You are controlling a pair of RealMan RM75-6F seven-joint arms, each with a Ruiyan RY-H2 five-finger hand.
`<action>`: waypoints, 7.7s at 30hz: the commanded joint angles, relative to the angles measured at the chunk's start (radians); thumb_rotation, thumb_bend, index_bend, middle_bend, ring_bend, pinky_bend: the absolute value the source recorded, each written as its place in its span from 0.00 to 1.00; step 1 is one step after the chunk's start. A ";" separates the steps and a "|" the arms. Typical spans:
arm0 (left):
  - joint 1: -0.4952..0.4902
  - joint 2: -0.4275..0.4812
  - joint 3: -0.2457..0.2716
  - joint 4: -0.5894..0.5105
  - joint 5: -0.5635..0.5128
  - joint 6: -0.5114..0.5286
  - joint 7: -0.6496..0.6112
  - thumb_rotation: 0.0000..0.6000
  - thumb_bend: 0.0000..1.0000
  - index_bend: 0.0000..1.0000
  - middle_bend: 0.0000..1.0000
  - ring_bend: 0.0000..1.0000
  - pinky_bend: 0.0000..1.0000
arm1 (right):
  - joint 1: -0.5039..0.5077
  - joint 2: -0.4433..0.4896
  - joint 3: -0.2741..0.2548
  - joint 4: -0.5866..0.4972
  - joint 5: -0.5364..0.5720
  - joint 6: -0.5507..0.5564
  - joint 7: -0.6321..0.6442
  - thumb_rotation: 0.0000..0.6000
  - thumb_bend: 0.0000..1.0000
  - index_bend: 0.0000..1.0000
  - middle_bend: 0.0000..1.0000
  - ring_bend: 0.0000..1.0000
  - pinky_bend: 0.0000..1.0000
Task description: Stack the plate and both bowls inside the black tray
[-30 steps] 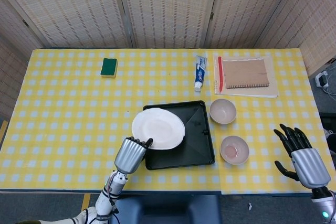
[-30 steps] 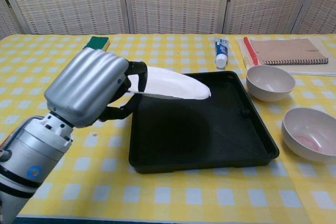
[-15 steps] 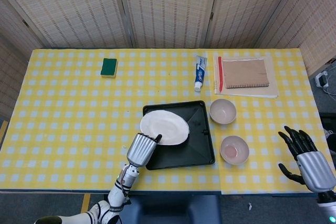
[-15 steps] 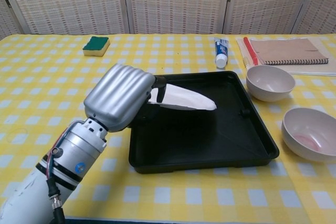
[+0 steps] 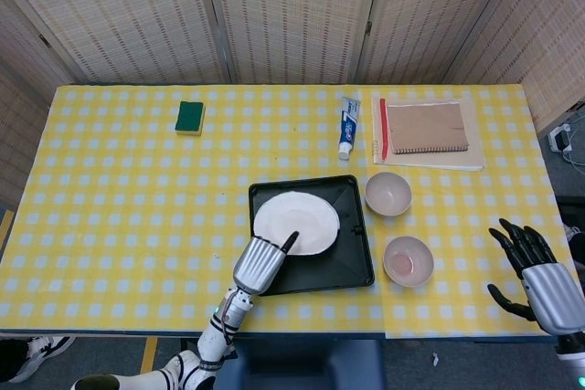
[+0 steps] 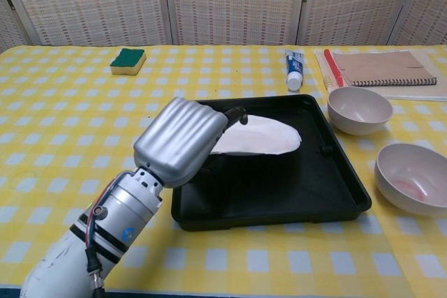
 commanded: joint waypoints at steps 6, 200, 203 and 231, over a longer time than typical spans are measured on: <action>0.026 0.061 0.036 -0.180 -0.041 -0.061 0.141 1.00 0.21 0.14 1.00 1.00 1.00 | -0.004 0.002 -0.005 0.001 -0.010 0.006 -0.002 1.00 0.34 0.00 0.00 0.00 0.00; 0.509 0.966 0.141 -0.743 -0.183 0.049 -0.240 1.00 0.46 0.01 0.20 0.04 0.00 | 0.496 -0.520 0.153 0.443 0.324 -0.515 -0.391 1.00 0.46 0.48 0.00 0.00 0.00; 0.509 0.969 0.141 -0.745 -0.182 0.048 -0.244 1.00 0.46 0.01 0.20 0.04 0.00 | 0.502 -0.530 0.153 0.452 0.329 -0.526 -0.396 1.00 0.46 0.48 0.00 0.00 0.00; 0.522 0.979 0.140 -0.751 -0.176 0.079 -0.258 1.00 0.46 0.00 0.18 0.02 0.00 | 0.493 -0.508 0.166 0.386 0.318 -0.458 -0.427 1.00 0.46 0.61 0.00 0.00 0.00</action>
